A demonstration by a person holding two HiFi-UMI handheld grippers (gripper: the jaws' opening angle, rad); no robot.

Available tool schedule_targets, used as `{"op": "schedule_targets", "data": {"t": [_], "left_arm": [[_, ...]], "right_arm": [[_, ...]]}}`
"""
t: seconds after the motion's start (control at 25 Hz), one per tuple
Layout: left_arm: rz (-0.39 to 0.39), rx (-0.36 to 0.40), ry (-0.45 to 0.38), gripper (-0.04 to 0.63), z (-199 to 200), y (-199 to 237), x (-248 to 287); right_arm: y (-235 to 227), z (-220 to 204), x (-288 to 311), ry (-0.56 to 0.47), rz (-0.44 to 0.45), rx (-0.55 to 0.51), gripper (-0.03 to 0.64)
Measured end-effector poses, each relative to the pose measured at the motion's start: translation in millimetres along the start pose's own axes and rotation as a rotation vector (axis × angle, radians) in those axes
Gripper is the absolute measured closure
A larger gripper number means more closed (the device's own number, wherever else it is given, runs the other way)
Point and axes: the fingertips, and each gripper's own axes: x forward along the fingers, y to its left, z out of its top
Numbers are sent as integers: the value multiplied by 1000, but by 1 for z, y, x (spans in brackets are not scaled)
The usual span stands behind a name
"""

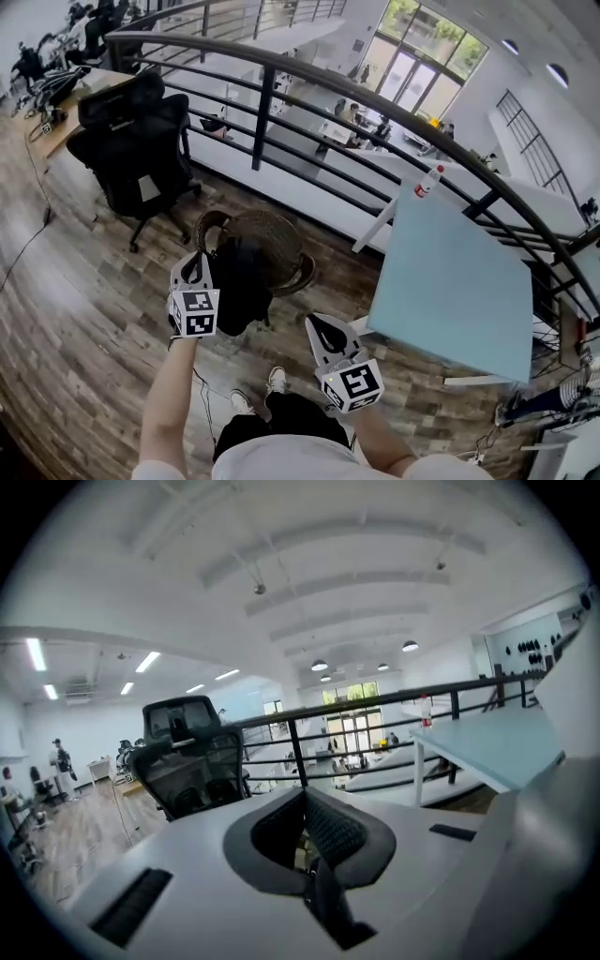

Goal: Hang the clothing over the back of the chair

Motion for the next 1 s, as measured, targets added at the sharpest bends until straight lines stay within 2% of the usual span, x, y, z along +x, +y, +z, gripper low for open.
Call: {"op": "schedule_targets", "data": {"t": [0.16, 0.36, 0.68, 1.0], "left_arm": [[4, -52, -104, 572, 37, 25, -41], [-19, -60, -169, 572, 66, 48, -86], [-5, 20, -322, 572, 128, 68, -149], [2, 138, -452, 572, 208, 63, -187]], "right_arm": [[21, 21, 7, -29, 32, -32, 598], [30, 49, 9, -75, 36, -55, 598], [2, 81, 1, -151, -3, -20, 598], [-45, 124, -14, -244, -51, -17, 598]]}}
